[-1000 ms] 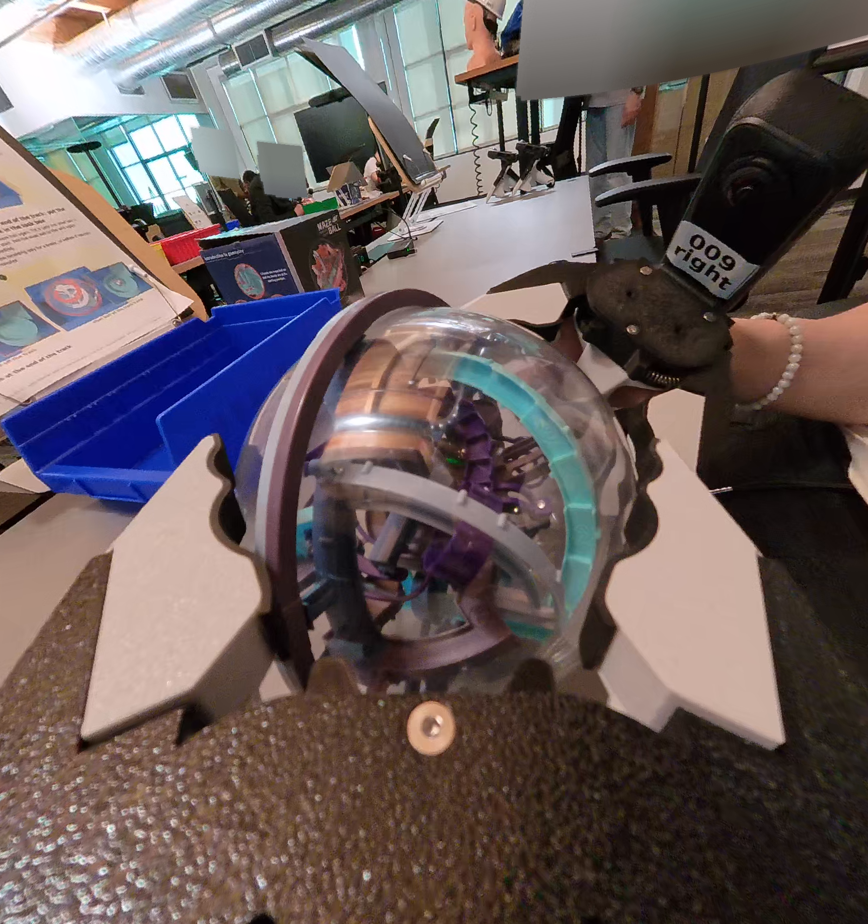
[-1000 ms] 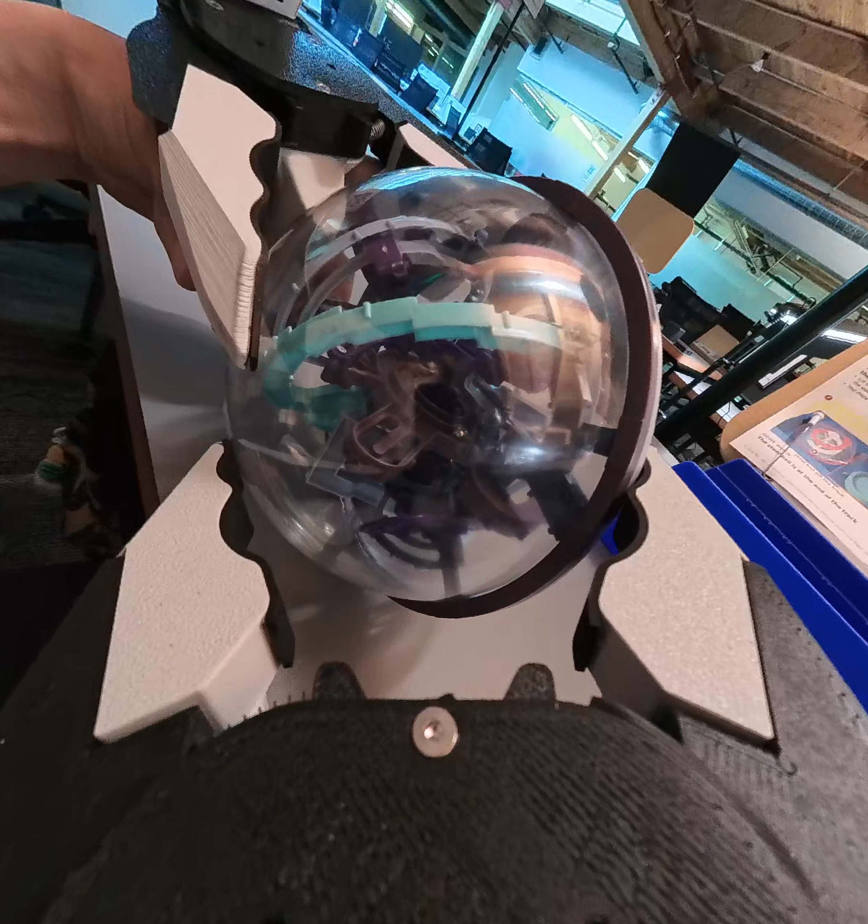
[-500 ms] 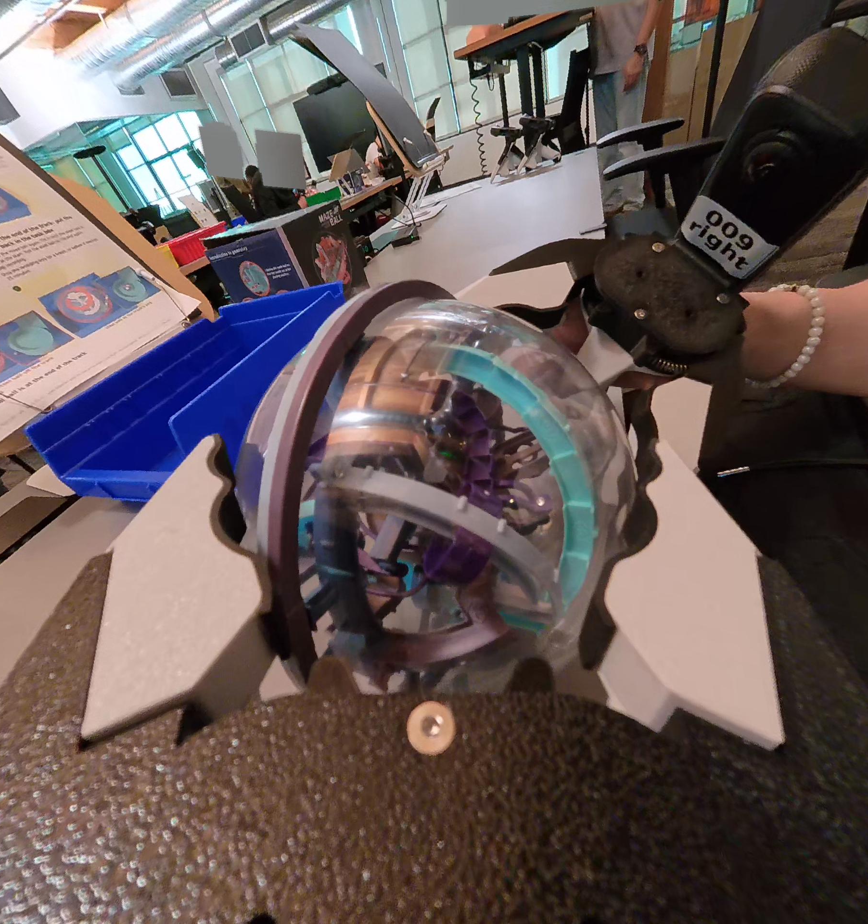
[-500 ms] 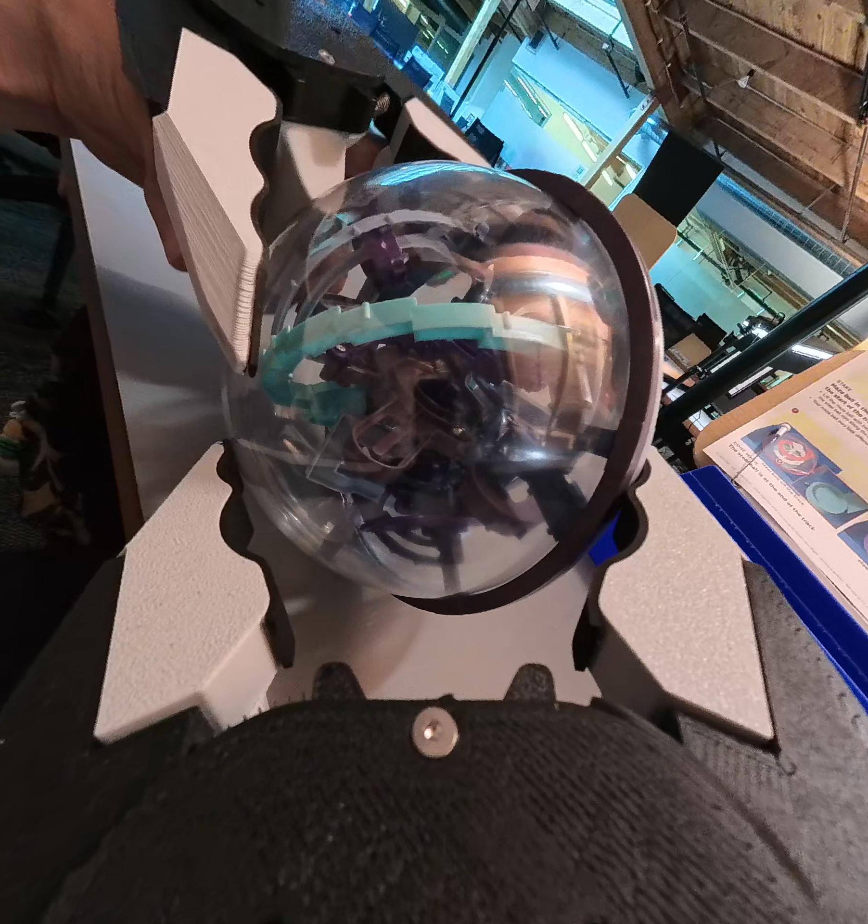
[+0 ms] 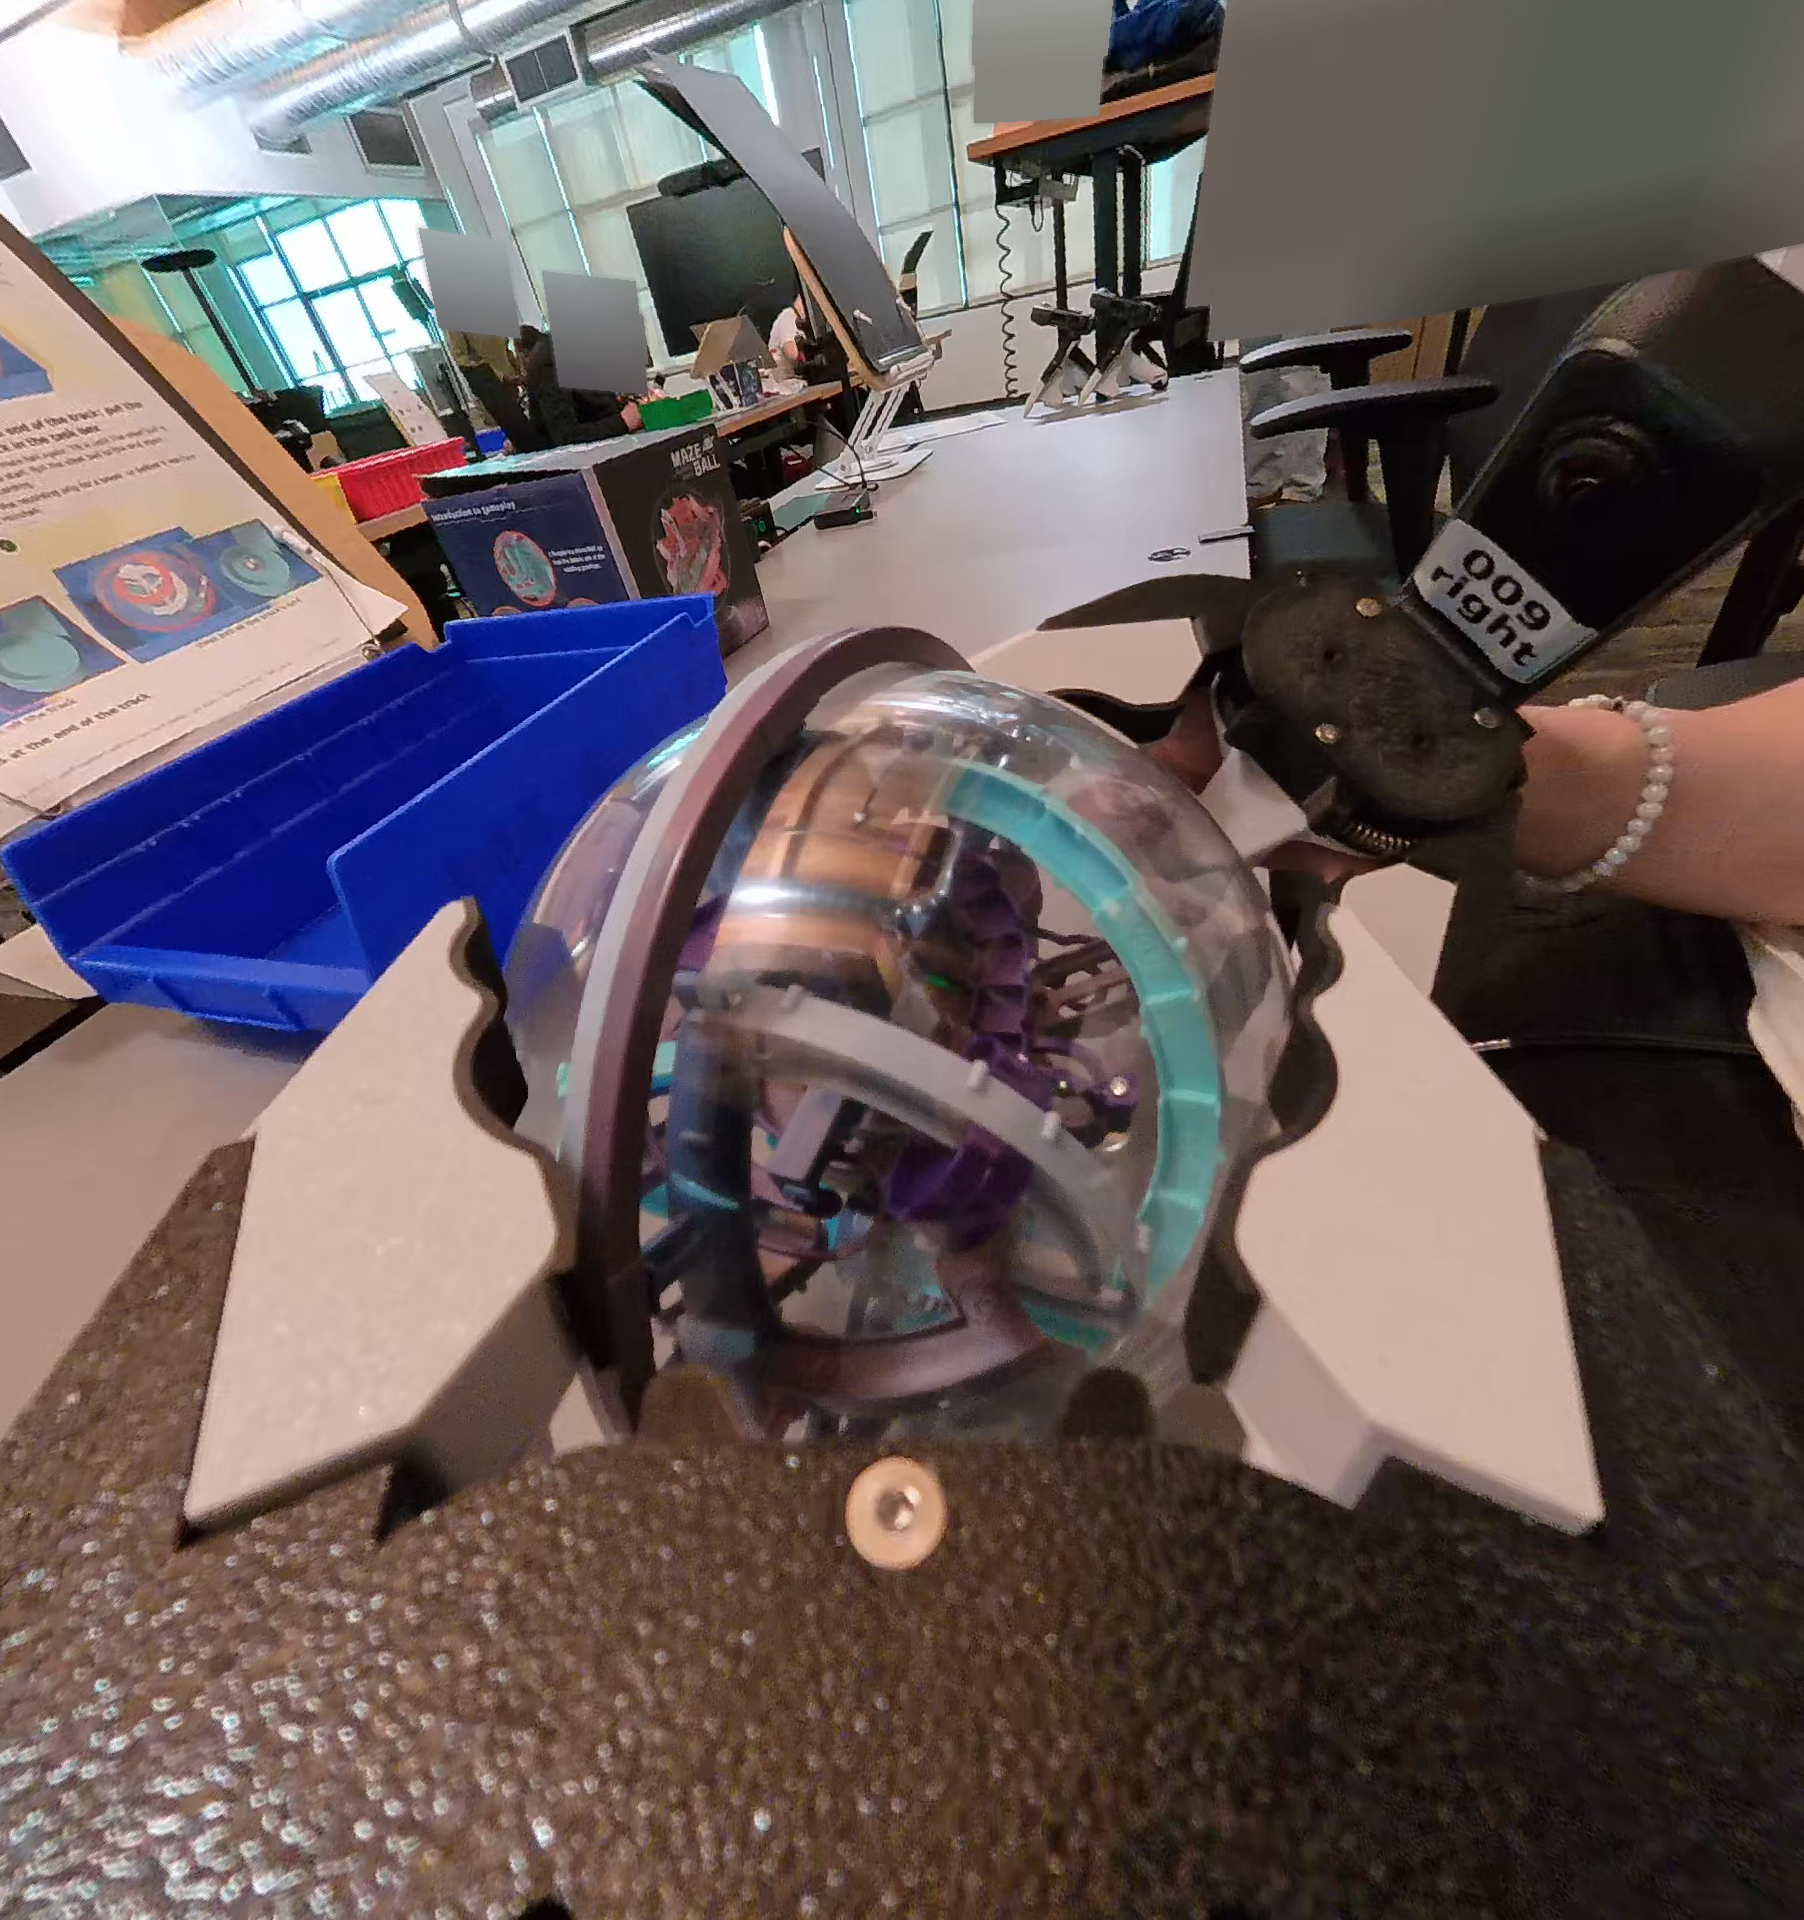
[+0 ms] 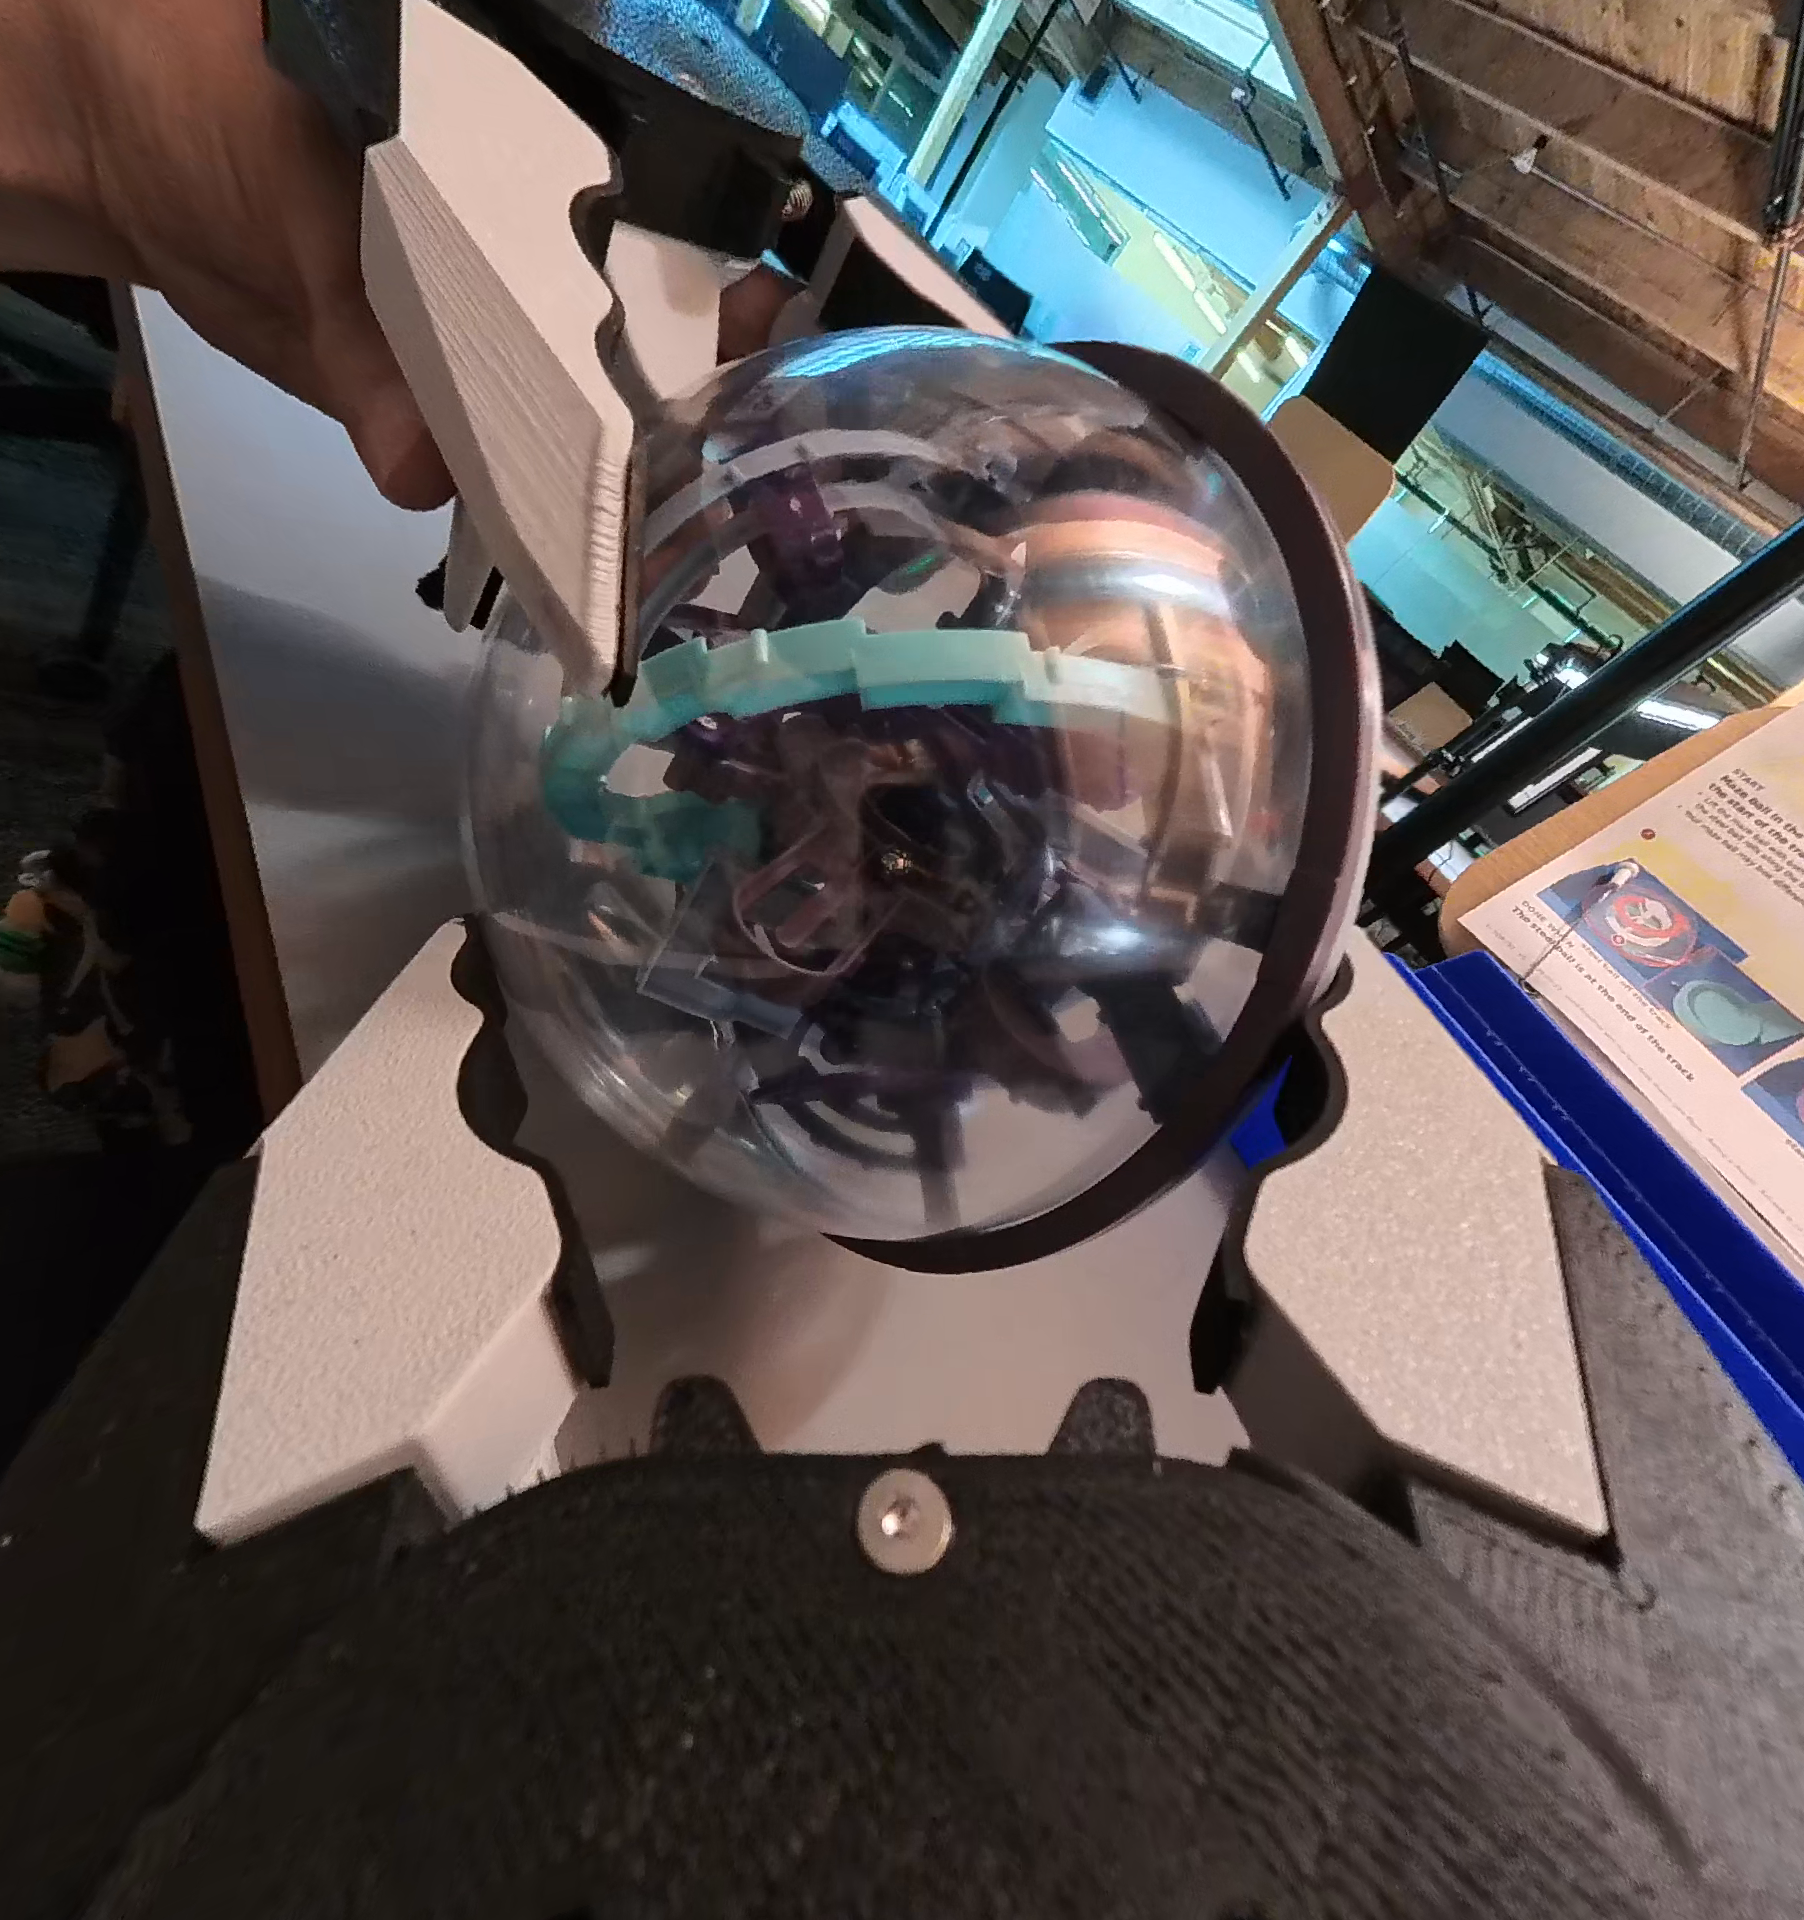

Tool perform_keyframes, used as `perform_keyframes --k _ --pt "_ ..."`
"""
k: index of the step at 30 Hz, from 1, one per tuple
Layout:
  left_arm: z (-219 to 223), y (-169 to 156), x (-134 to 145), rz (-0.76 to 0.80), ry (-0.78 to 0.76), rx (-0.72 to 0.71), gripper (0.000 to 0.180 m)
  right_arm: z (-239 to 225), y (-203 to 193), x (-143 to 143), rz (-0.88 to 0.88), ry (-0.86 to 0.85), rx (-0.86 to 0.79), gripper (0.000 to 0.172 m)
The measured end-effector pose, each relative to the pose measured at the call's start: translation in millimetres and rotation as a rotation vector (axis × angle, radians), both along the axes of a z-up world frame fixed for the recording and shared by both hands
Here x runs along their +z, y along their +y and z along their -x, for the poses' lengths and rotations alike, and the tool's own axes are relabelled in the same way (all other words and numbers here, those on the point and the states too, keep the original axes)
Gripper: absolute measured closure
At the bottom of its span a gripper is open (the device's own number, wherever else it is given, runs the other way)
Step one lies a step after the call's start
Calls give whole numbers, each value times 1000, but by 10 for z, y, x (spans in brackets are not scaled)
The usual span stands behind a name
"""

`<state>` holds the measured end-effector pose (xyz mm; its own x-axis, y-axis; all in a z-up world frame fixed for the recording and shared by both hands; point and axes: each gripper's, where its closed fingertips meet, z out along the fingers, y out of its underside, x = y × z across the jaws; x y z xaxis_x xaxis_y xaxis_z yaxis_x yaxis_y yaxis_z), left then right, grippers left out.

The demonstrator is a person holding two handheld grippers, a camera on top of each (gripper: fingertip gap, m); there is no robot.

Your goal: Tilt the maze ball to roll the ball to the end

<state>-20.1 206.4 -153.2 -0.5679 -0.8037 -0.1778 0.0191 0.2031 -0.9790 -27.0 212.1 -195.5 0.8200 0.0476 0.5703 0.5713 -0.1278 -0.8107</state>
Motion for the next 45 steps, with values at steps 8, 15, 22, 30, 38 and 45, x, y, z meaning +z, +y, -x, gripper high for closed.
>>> perform_keyframes --k 8,15,22,30,38,45 --pt "6 -33 -7 -33 -1 -6 37 -5 -22 -9 -5 -5 -21 25" --pt "5 -40 -8 -46 -9 -7 37 -12 -26 -13 -10 -11 -28 25" --pt "15 -54 -19 -80 -14 -10 37 -18 -26 -20 -19 -25 -44 25" --pt "5 -71 -18 -98 -23 -10 37 -42 -35 -34 -13 -24 -62 25" --pt "5 -57 14 -62 -17 -6 42 -57 -38 -42 -11 -19 -64 24" --pt "6 -53 14 -58 -19 -5 42 -55 -38 -43 -10 -20 -63 24"
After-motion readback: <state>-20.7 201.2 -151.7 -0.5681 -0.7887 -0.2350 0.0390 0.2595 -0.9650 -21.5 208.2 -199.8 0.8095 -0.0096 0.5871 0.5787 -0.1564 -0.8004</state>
